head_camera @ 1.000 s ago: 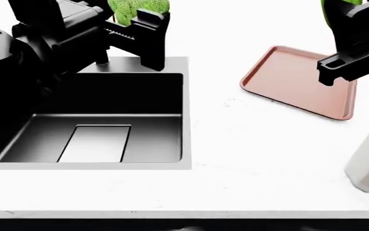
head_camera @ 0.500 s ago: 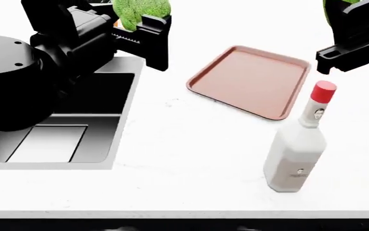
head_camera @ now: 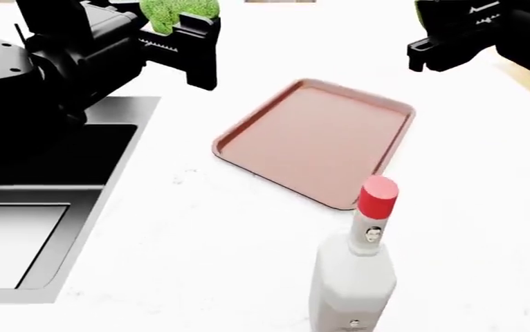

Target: Pick up the fruits and vegetables and place them in the sink. Turn on the sink faucet to wash them. Then turn the sink off and put them in the tray.

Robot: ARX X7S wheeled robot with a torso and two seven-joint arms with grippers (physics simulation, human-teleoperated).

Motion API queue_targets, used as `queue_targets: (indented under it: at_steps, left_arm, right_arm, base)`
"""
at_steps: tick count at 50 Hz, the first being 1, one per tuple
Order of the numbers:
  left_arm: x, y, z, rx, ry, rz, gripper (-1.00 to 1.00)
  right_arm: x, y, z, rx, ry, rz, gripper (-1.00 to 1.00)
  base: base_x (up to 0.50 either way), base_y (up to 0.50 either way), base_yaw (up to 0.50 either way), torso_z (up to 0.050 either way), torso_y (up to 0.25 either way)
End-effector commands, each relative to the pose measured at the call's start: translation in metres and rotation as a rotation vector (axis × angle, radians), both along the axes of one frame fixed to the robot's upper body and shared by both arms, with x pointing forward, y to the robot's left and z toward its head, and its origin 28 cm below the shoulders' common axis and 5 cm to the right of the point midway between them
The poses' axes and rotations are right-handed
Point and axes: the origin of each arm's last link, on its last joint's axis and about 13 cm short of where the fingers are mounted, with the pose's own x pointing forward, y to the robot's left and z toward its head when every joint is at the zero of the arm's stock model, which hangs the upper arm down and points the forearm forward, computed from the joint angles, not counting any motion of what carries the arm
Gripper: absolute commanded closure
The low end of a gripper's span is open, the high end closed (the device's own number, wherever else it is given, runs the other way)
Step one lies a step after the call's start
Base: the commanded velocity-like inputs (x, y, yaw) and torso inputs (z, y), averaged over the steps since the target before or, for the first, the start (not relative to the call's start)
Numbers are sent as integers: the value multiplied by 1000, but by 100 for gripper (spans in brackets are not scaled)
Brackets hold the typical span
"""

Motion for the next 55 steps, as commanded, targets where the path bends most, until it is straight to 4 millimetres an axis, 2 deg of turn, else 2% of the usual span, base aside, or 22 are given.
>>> queue_targets:
  at_steps: [1,12,26,35,46,52,55]
  left_arm:
    - [1,10,4,-8,0,43,100]
    - [4,11,6,5,16,42,100]
    - [21,8,14,182,124,-5,100]
    - [21,5,17,191,115,-12,100]
    - [18,9,14,168,113,0,100]
    - [18,10,12,158,114,4,100]
    - [17,9,11,157,116,3,100]
  right_arm:
    - [19,7,1,-1,8,33,100]
    - [23,7,2,36,17,39,100]
    - [36,10,-3,36,46,27,100]
    - [31,6,-6,28,56,14,100]
    - [35,8,-15,-6,105,29,100]
    - [47,11,-26,-26,202,68,100]
    - [70,13,-29,-38,276,96,100]
  base:
    - [172,0,0,0,10]
    - [0,0,0,0,1]
    - [0,0,0,0,1]
    - [0,0,0,0,0]
    - [472,-135,0,0,1]
    - [0,0,0,0,2]
    - [0,0,0,0,0]
